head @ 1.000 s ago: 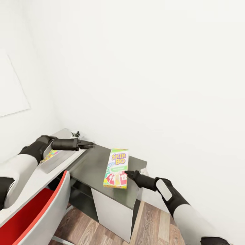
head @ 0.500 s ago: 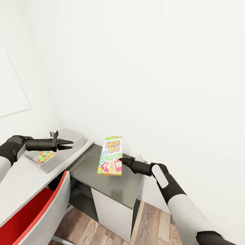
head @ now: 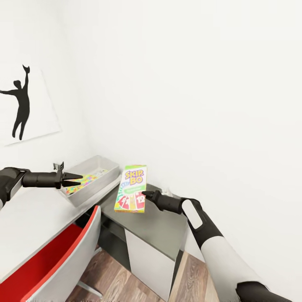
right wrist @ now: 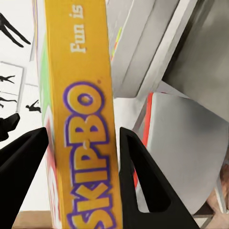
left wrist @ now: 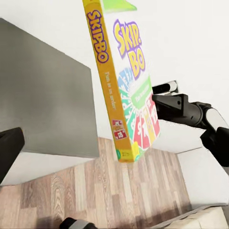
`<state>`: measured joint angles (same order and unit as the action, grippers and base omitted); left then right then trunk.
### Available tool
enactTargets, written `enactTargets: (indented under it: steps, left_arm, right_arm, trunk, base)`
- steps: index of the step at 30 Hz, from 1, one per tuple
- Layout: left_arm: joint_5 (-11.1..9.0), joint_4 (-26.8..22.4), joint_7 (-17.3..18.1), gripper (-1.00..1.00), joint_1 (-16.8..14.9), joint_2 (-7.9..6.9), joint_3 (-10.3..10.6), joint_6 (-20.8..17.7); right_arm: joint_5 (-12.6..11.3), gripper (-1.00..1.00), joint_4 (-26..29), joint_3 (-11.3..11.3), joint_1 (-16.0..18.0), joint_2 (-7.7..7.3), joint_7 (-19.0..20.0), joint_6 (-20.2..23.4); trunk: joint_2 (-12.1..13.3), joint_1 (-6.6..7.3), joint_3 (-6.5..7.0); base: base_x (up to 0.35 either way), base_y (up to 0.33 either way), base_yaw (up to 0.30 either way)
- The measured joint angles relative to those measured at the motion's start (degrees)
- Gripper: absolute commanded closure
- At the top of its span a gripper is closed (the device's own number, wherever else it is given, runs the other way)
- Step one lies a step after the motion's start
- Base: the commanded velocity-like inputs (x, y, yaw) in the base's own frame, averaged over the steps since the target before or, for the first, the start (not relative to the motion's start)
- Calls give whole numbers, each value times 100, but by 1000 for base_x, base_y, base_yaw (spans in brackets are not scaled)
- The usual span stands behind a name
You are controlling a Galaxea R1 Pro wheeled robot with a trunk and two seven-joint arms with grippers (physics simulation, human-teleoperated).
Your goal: Put all the toys in the child's room - the three board games (two on the bed and one on the table), the two jigsaw puzzles on the table, and the tennis ball on the table - inside the toy box on the table in the child's room.
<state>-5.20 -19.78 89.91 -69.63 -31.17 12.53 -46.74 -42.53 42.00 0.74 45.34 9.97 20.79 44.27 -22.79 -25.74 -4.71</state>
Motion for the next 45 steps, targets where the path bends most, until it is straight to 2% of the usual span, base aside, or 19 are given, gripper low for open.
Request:
enactTargets:
  steps: [7, 10, 11, 13, 17, 18, 21, 25, 28, 32, 45]
  left_arm:
    - [1, -2, 0, -100, 0, -5, -1, -14]
    - [1, -72, 0, -100, 0, -8, 1, -25]
    - [1, -120, 0, -100, 0, -10, 3, -37]
    - [1, -186, 1, -100, 1, -12, 6, -87]
    - [1, -229, 0, -100, 0, -7, 1, -170]
    - [1, -230, 1, -100, 0, -6, 1, -174]
    - [1, -237, 0, -100, 0, -2, -7, -194]
    - [1, -244, 1, -100, 1, 0, -11, -204]
    - [1, -246, 1, -100, 1, -4, -8, -206]
    - [1, -244, 1, -100, 0, -4, -8, -207]
    - [1, -397, 2, -100, 1, -4, -9, -298]
  right_arm:
    - [-20, 100, 0, -11, 96, 2, -42, 15]
    - [-72, 100, -22, -25, 348, 2, -204, 53]
    - [-32, 100, -34, -31, 468, 1, -337, 68]
    - [-121, 100, -47, -39, 721, 1, -663, 166]
    - [-681, 100, -148, -40, 1184, 2, -1292, 321]
    - [-755, 100, -207, -39, 1258, 2, -1401, 339]
    - [-1079, 100, -915, -50, 1808, 3, -1946, 398]
    - [-1572, 100, -1987, -51, 2521, 3, -2251, 415]
    - [-1669, 100, -2411, -48, 2802, 2, -2594, 435]
    - [-1727, 100, -2507, -44, 2881, 2, -2802, 453]
    - [-1740, 100, -2441, -41, 2888, 2, -2838, 426]
  trunk:
    - [0, 0, 19]
    - [0, 0, 26]
    - [1, 0, 28]
    - [0, 0, 29]
    - [0, 0, 30]
    - [0, 0, 30]
    - [1, 0, 30]
    - [0, 0, 30]
    - [-1, 1, 30]
    - [1, 0, 30]
    - [0, 0, 38]
  base:
    - [0, 0, 279]
    - [0, 0, 279]
    - [0, 0, 230]
    - [0, 0, 121]
    - [0, 0, 36]
    - [0, 0, 13]
    - [0, 0, 6]
    - [0, 0, 1]
    - [40, 6, 0]
    - [68, 37, 0]
    - [6, 3, 67]
